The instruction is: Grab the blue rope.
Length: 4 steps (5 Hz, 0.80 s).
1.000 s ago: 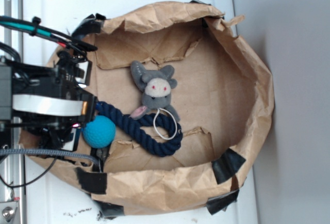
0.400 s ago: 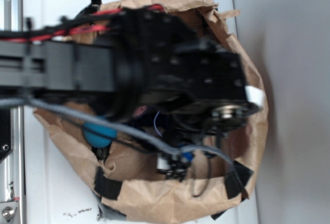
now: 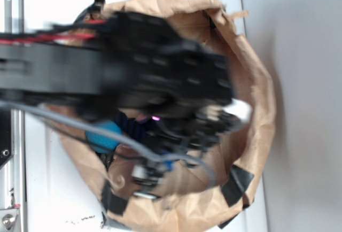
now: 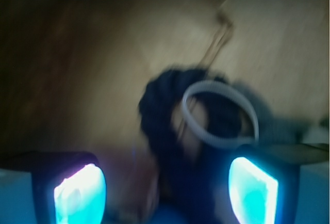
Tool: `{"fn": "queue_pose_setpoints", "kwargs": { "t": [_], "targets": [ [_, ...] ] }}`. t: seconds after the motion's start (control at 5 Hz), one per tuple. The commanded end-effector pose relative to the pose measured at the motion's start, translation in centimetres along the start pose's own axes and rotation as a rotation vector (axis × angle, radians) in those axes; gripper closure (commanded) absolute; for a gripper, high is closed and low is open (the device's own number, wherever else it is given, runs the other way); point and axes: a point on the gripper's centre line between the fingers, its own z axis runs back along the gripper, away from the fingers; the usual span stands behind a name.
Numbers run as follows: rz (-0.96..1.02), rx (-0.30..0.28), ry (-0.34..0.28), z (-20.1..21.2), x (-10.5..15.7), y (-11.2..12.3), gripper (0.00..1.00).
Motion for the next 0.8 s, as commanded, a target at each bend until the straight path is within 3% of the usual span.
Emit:
{"fn": "queue_pose_setpoints", "kwargs": {
  "t": [0.0, 0.2, 0.4, 0.6],
  "targets": [
    [-0.014, 0.045, -0.063, -0.2, 0.5, 0.0, 0.00],
    [-0.003, 0.104, -0.108, -2.3, 1.4, 0.2, 0.00],
    [-0.039, 0.083, -0.091, -4.1, 1.9, 0.2, 0.00],
    [-0.054, 0.121, -0.066, -5.7, -3.8, 1.6, 0.00]
  ]
}}
